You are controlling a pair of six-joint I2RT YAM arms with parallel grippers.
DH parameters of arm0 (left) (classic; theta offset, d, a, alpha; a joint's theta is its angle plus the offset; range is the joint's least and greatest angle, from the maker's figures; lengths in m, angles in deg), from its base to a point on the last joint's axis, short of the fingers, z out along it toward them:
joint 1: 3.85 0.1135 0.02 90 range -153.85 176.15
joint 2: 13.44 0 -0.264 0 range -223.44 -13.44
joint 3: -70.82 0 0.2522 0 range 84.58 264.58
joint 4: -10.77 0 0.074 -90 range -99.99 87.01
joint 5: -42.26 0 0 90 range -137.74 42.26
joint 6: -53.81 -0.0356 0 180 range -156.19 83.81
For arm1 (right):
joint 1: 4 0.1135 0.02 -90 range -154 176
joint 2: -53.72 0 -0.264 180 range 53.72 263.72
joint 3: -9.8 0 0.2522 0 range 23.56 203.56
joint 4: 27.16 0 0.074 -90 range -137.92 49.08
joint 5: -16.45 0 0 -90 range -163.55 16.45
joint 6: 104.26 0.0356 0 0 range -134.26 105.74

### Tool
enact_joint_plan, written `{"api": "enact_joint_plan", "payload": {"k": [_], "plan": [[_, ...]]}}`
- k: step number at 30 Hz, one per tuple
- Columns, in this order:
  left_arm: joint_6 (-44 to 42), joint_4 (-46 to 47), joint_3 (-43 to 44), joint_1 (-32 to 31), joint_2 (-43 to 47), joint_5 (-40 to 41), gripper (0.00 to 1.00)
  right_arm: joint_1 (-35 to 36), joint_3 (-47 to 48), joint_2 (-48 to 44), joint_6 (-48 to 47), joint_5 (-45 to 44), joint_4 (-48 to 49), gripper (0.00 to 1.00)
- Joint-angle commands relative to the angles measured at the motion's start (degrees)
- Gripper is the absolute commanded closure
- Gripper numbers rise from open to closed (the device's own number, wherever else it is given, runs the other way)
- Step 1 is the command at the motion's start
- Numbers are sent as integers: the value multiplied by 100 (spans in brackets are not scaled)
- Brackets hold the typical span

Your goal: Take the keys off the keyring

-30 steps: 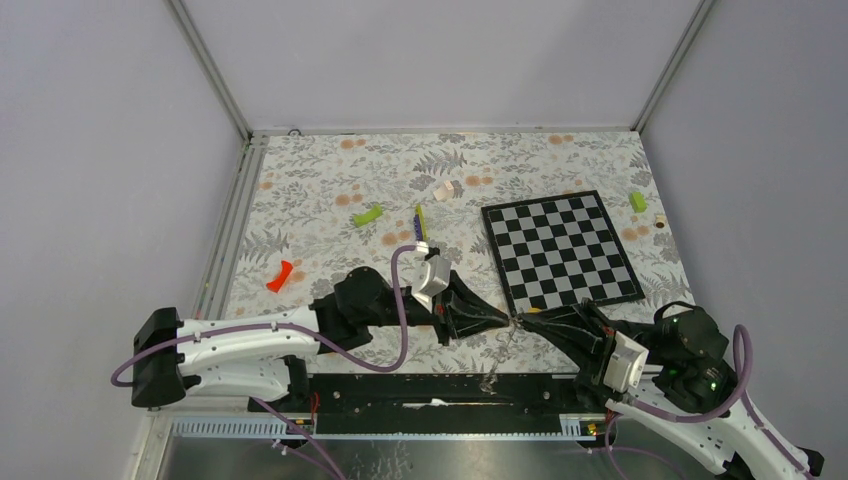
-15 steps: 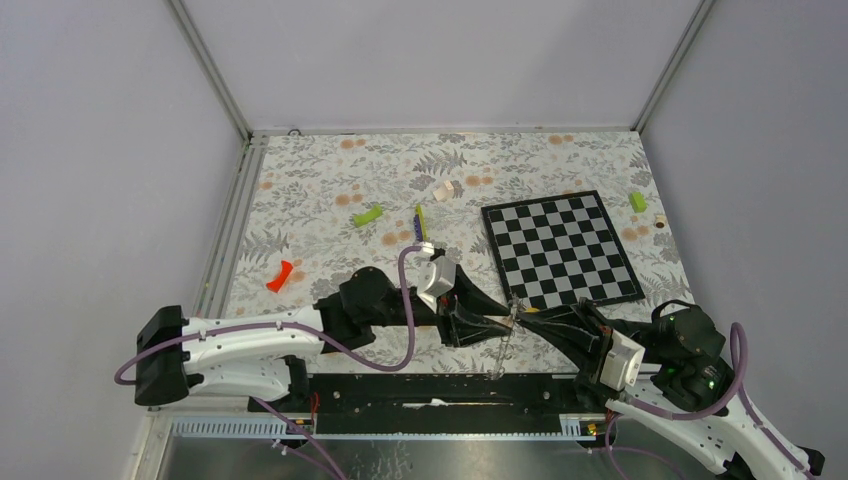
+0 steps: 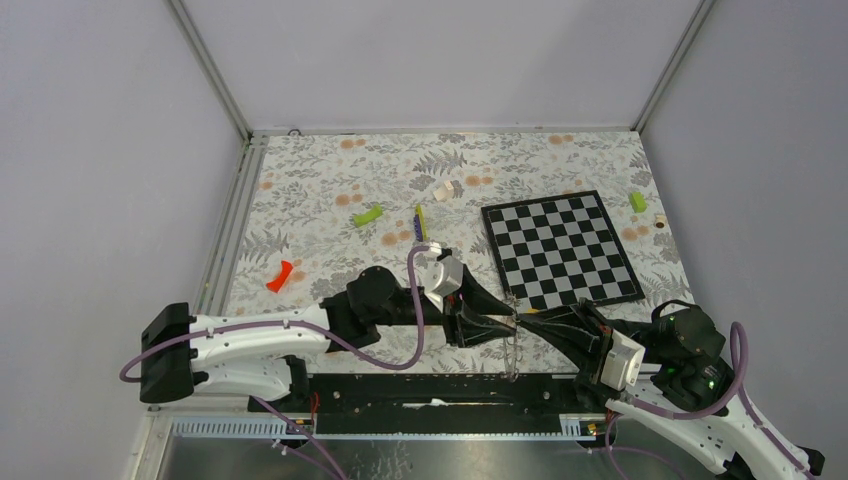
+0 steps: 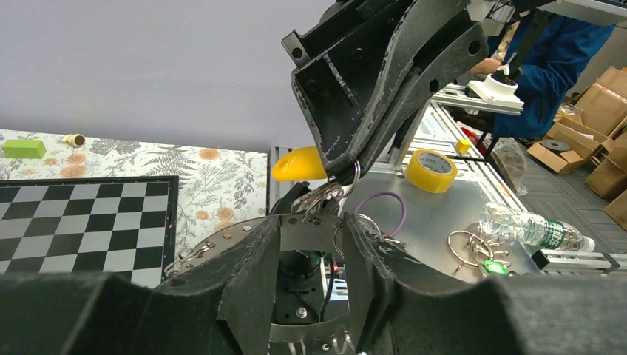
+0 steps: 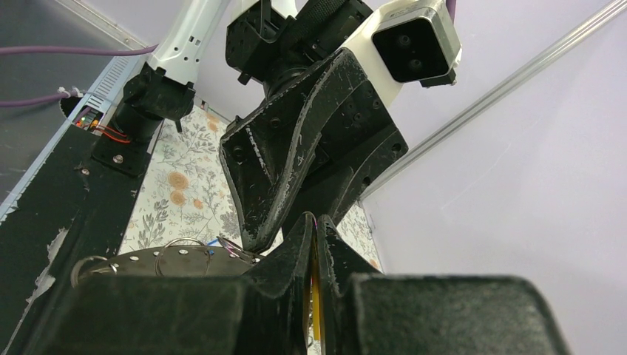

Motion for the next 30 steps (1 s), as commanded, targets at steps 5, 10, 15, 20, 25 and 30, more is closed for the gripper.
{"api": "enact_joint_plan", "payload": {"k": [5,10,15,20,25,30], "plan": [[42,447,345,6,-37,-98,57,1,33,-14,69,38,284,100],[51,470,380,6,-48,-129,57,5,24,-39,53,6,277,100],[53,517,398,6,-39,-159,64,5,16,-23,28,-18,264,100],[51,483,403,6,-30,-198,75,9,17,-29,-7,-61,268,100],[51,407,377,6,-13,-194,81,5,59,-41,-49,-112,261,100],[43,294,342,6,42,-160,84,4,128,-36,-113,-150,171,100]]}}
